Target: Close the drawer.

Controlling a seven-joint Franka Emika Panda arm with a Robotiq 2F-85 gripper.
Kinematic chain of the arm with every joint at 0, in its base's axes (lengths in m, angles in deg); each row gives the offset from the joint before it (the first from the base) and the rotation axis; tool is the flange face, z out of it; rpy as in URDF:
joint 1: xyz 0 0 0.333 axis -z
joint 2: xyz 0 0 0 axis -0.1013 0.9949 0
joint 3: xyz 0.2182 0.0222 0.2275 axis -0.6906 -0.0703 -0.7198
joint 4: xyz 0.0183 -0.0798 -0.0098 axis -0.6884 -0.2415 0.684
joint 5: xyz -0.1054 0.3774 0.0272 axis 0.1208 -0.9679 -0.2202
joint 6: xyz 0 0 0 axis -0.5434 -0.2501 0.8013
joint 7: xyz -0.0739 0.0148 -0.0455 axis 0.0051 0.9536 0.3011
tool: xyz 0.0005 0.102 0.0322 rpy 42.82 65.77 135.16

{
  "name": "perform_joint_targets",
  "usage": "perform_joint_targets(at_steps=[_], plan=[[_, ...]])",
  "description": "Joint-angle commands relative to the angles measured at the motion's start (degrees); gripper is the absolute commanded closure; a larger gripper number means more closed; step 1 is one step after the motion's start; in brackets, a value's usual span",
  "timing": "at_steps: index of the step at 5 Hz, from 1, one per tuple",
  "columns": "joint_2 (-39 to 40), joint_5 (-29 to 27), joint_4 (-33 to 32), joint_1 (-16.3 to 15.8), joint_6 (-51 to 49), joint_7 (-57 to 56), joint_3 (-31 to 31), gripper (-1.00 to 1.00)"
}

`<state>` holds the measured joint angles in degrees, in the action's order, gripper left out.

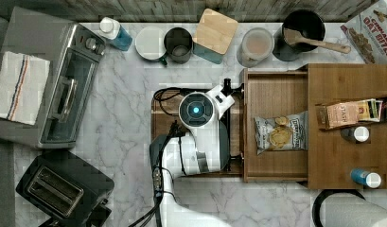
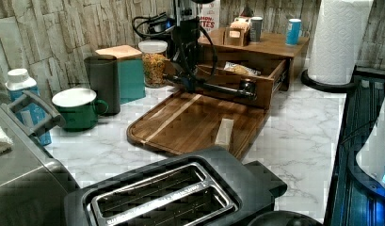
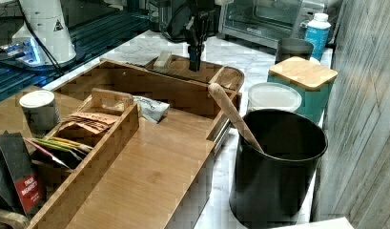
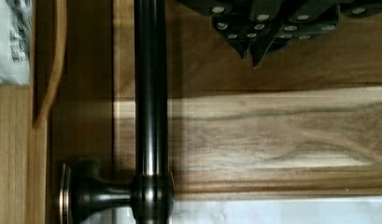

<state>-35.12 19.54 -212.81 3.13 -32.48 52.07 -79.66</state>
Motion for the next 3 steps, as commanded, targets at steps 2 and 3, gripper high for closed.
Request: perform_joint_targets(at_steps=[2, 3], plan=[[0.69, 0.12, 1.76, 3.74, 2.46, -14.43, 2.17, 1.0], [0.63, -0.73, 1.8, 4.41, 1.84, -16.79, 4.12, 1.0]])
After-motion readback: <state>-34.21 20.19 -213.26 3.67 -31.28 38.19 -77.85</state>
